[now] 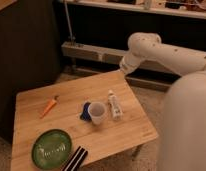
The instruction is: Move the arm in a circular motion
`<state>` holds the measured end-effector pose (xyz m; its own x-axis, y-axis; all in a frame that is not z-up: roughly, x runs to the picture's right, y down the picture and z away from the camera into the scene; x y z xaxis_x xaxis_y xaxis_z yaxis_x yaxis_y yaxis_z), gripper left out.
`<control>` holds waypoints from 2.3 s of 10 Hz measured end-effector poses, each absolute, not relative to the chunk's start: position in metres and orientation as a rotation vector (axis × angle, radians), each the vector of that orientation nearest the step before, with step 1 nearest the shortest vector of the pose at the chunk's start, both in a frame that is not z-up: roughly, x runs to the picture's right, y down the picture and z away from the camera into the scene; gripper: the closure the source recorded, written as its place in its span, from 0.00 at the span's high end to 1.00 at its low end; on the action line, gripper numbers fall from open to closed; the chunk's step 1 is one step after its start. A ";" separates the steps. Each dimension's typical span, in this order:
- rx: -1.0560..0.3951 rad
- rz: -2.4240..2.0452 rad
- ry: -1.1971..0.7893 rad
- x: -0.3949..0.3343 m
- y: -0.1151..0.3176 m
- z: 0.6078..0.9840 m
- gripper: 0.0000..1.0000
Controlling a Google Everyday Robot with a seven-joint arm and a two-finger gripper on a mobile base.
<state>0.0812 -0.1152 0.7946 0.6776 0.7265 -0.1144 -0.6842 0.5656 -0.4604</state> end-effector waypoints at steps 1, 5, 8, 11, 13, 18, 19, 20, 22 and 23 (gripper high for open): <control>-0.495 0.825 -0.100 0.061 -0.136 0.799 0.03; -0.455 0.710 -0.134 -0.010 -0.172 0.792 0.03; -0.458 0.571 -0.154 -0.056 -0.137 0.770 0.03; -0.487 0.453 -0.174 -0.088 -0.084 0.745 0.03; -0.515 0.356 -0.207 -0.106 -0.041 0.724 0.03; -0.660 0.180 -0.269 -0.110 0.091 0.680 0.03; -0.697 0.181 -0.254 -0.094 0.131 0.679 0.03; -0.712 0.201 -0.239 -0.082 0.152 0.680 0.03; -0.737 0.287 -0.198 -0.052 0.190 0.680 0.03; -0.735 0.329 -0.182 -0.035 0.195 0.680 0.03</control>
<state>-0.0348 0.1947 0.6800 0.9334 0.3556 0.0476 -0.2295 0.6938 -0.6827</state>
